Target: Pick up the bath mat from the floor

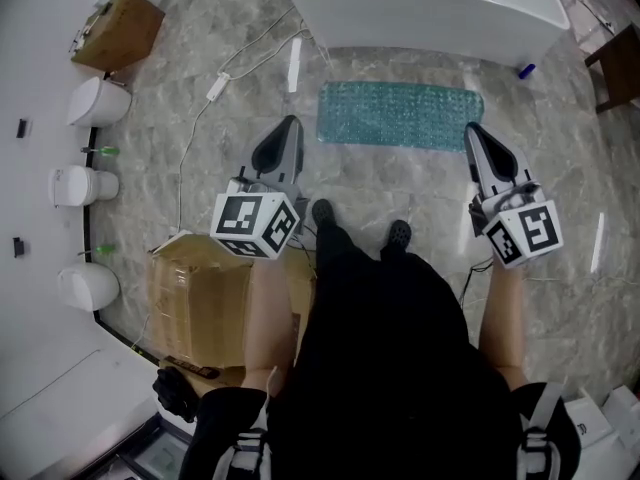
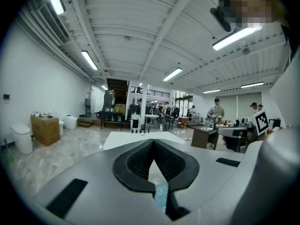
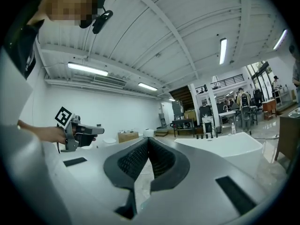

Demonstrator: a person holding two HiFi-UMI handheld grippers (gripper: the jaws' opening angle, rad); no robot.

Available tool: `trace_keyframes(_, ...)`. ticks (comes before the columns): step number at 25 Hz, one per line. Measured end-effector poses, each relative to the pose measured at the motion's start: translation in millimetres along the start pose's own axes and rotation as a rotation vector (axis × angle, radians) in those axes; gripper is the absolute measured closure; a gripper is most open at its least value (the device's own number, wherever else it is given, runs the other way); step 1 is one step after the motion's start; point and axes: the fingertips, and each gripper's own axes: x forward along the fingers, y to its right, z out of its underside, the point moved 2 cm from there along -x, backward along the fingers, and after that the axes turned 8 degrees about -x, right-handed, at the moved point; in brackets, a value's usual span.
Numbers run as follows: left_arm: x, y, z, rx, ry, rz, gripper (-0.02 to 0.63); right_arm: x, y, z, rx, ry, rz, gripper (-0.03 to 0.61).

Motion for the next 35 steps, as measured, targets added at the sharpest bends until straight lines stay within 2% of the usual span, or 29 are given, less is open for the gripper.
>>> trace_keyframes(4,5,-10,9,-0.042,-0.027,-0.005,0.604,12,1,9,0.020,-0.022,-0.015,0.566)
trace_keyframes(10,32,-46,22,-0.039,-0.065,-0.005,0.604,53,-3,21,0.025,-0.041,-0.019,0.566)
trace_keyframes(12,47,-64,25,-0.064,-0.066,0.007,0.604,70,-3,24,0.023,-0.051,-0.017,0.566)
trace_keyframes(15,77,-95,16,-0.062,-0.065,0.022,0.603,107,1,25,0.018,-0.073,-0.006,0.566)
trace_keyframes(21,144,-176,-5,-0.080,-0.065,0.047,0.603,206,0,21,0.003,-0.119,-0.025,0.566)
trace_keyframes(27,215,-249,-2,-0.060,-0.149,0.102,0.604,300,10,34,0.046,-0.154,-0.001,0.566)
trace_keyframes(32,262,-306,32,-0.065,-0.266,0.143,0.604,358,20,64,0.084,-0.193,0.057,0.566)
trace_keyframes(35,288,-332,51,-0.100,-0.305,0.139,0.604,387,33,87,0.116,-0.224,0.076,0.566)
